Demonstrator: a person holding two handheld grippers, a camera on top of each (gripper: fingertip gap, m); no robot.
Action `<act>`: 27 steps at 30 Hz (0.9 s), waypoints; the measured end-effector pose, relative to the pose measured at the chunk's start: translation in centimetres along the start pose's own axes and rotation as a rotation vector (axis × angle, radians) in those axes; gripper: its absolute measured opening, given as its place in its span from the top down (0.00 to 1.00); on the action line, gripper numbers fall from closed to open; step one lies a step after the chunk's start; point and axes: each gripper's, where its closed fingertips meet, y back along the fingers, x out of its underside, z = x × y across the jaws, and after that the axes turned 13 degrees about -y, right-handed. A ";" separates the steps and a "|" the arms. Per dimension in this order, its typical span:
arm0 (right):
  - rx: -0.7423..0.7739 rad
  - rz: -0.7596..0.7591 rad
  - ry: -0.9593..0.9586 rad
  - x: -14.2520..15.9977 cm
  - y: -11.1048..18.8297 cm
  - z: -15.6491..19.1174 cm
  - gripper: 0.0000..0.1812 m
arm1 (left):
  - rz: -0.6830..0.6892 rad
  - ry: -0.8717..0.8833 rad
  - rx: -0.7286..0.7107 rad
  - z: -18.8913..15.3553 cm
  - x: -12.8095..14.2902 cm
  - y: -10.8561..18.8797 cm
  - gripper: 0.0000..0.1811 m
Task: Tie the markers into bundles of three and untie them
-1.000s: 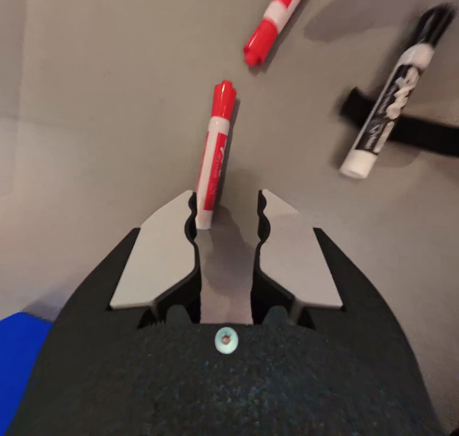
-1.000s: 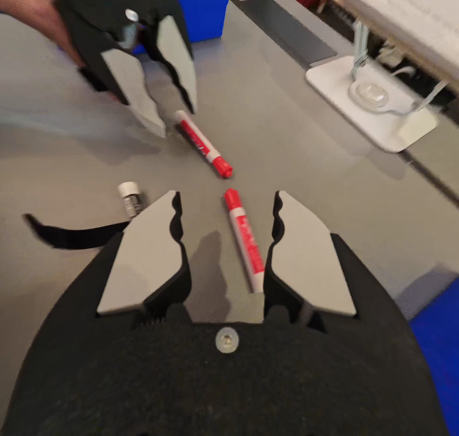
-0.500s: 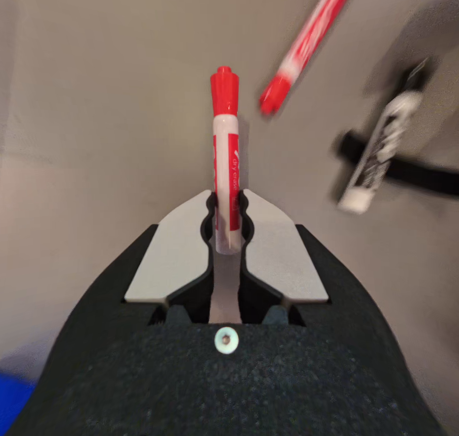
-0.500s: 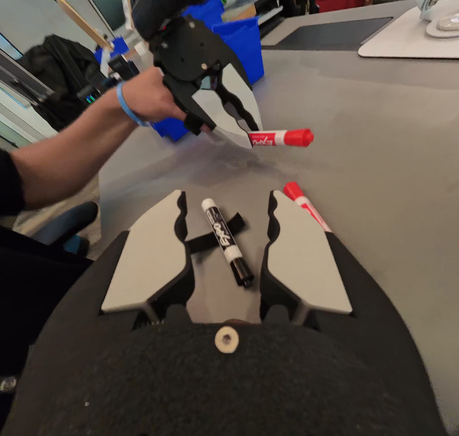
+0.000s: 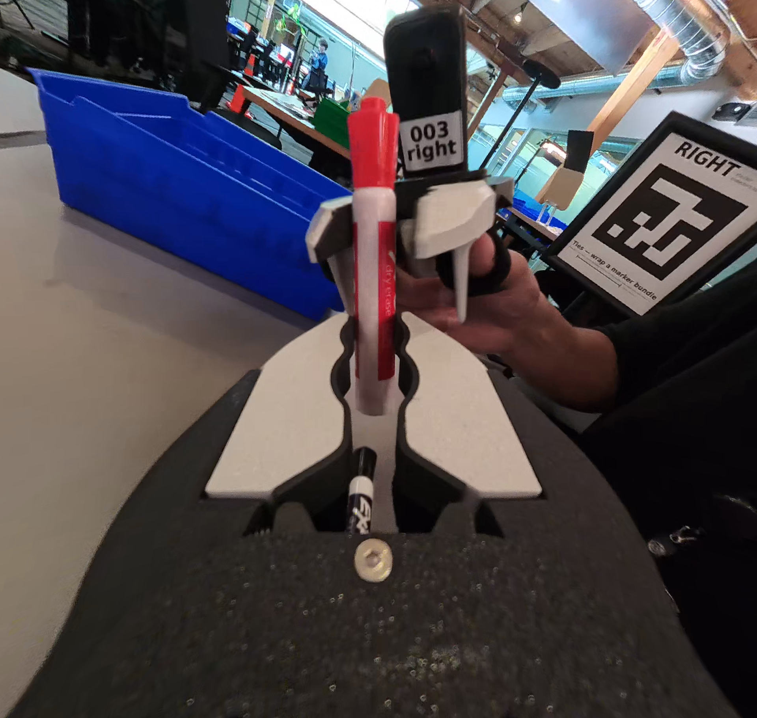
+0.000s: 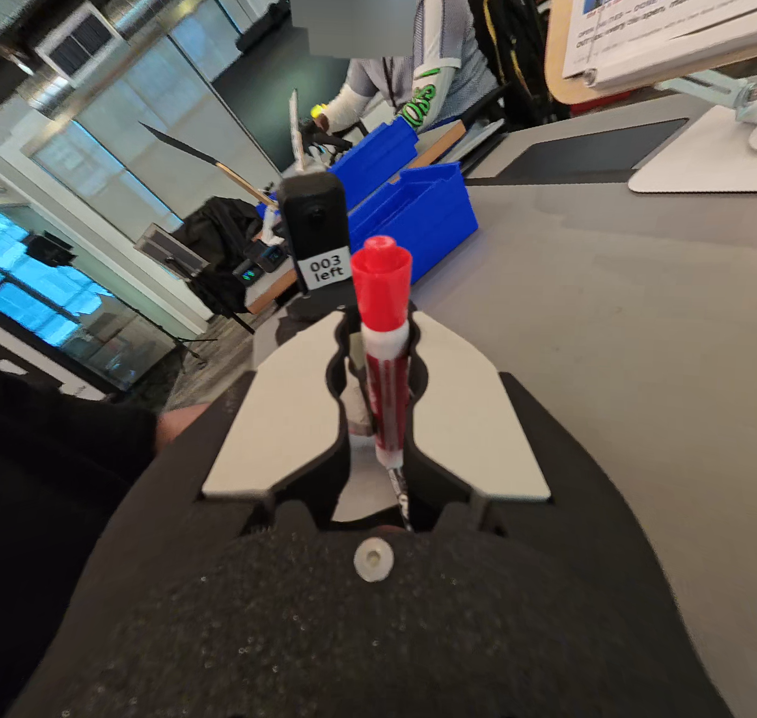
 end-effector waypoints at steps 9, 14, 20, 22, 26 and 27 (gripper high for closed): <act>0.524 0.658 0.392 3.0 1.9 -7.5 0.91 | 0.260 -0.031 -0.134 0.5 3.3 4.8 0.75; 0.650 1.121 0.586 6.3 1.5 -10.9 0.91 | 0.290 -0.105 -0.243 -1.0 2.8 9.3 0.80; 0.696 1.288 0.624 8.0 0.2 -13.1 0.91 | 0.379 -0.117 -0.277 -3.2 5.4 10.9 0.80; 0.689 1.285 0.604 8.4 -0.4 -13.5 0.91 | 0.379 -0.095 -0.242 -3.9 6.2 10.6 0.80; 0.653 1.290 0.540 9.3 -0.7 -13.2 0.90 | 0.382 -0.067 -0.203 -4.2 6.9 10.2 0.80; 0.661 1.282 0.526 9.3 -0.6 -13.1 0.90 | 0.376 -0.063 -0.198 -4.2 6.8 10.1 0.80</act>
